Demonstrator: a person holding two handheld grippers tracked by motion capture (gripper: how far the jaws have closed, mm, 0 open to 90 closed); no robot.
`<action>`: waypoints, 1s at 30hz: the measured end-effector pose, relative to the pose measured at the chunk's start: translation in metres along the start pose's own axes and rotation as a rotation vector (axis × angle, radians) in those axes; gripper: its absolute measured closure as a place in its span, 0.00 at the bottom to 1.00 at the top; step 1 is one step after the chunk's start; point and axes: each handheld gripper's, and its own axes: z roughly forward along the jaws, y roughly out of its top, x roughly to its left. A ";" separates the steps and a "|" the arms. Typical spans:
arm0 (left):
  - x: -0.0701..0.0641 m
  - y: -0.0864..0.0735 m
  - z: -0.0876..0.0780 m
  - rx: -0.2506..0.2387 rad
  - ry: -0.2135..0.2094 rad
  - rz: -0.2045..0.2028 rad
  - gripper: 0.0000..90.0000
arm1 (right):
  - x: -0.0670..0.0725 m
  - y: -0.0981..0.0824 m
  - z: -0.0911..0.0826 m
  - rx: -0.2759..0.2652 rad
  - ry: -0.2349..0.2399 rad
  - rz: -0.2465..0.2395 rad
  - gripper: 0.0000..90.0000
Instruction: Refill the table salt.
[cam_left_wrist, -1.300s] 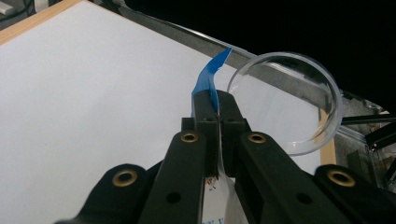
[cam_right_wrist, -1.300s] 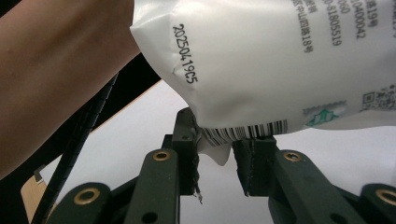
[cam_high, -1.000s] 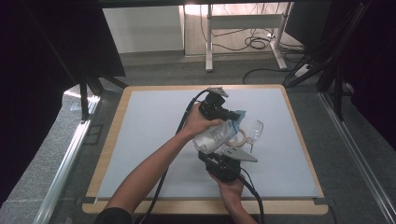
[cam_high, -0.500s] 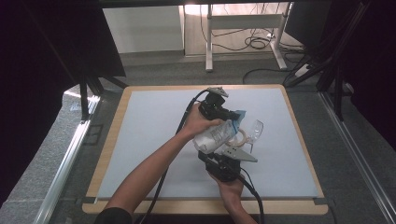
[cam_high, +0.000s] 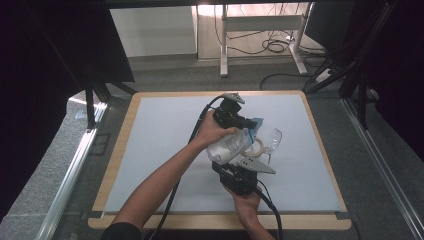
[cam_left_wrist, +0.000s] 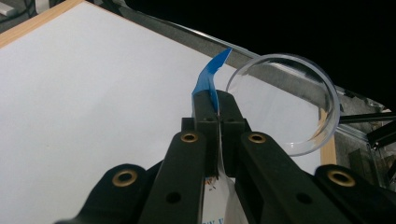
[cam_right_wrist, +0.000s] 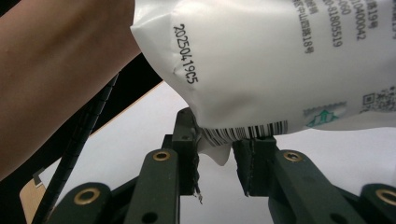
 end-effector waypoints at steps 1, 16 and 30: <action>0.000 0.000 0.000 0.000 0.000 0.000 1.00 | 0.000 0.000 0.000 0.000 0.000 0.000 0.80; 0.003 0.000 0.001 0.004 0.001 -0.002 1.00 | 0.001 -0.001 0.004 -0.007 -0.016 -0.003 0.80; 0.004 0.001 0.001 0.004 -0.003 0.001 1.00 | 0.001 -0.001 0.004 -0.016 -0.022 -0.010 0.80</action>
